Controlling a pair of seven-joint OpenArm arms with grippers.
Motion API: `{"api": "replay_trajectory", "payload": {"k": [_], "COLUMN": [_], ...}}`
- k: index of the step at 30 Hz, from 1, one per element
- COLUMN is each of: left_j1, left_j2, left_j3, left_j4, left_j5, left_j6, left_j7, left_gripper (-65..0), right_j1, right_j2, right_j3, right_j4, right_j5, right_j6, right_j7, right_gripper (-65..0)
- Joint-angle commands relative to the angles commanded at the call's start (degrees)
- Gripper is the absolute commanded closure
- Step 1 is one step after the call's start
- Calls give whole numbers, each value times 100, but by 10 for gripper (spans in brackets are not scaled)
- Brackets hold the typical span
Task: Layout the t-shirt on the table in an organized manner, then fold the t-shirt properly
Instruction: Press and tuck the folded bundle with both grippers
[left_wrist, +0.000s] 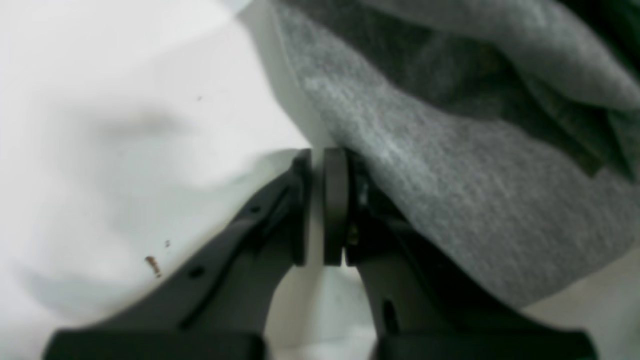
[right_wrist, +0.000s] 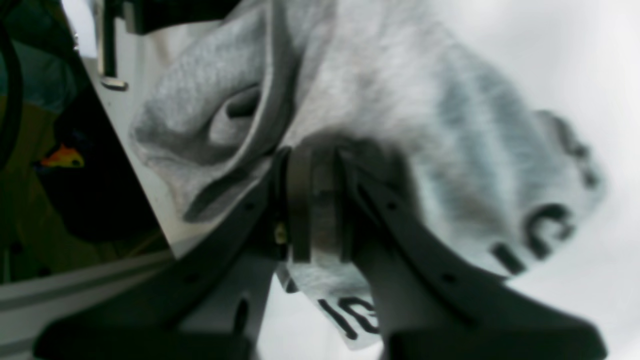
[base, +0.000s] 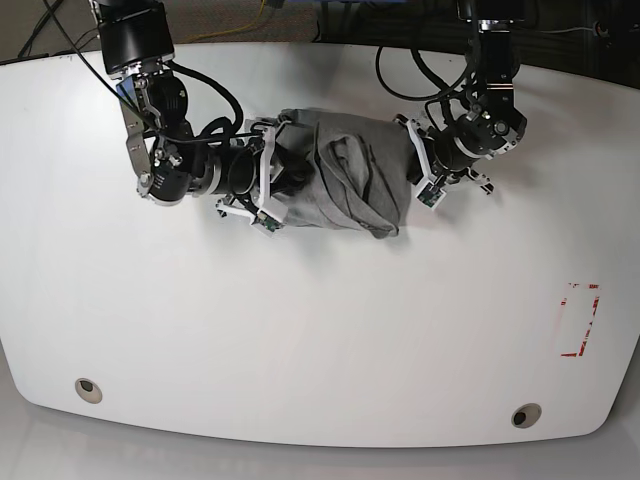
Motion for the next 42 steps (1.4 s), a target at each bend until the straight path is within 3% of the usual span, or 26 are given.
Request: {"api": "replay_trajectory", "payload": {"k": [10,23,32,42], "left_j1": [0,0,-35,-369], "left_j2": [9,9,-9,9], "left_j3": [0,-9,-18,18], "left_j4": [26,202,923,1459], "left_j5": [0,0,0,9], "left_j6": [0,0,0,0], "left_j7": [9,9,9,-9], "left_gripper": [-34,-34,-34,-34], "right_j1": [484,677,897,1090], "right_j2": [-176,-1002,-1002,-580], "right_j3": [-1055,-1099,-914,-255], "right_j4": [-26,-18,299,123], "right_j5": [-9,-879,-888,-967], "right_j6": [-26,0,0,-9], "right_j7": [0,0,176,633], "right_gripper": [-71,-71,-67,-66]}}
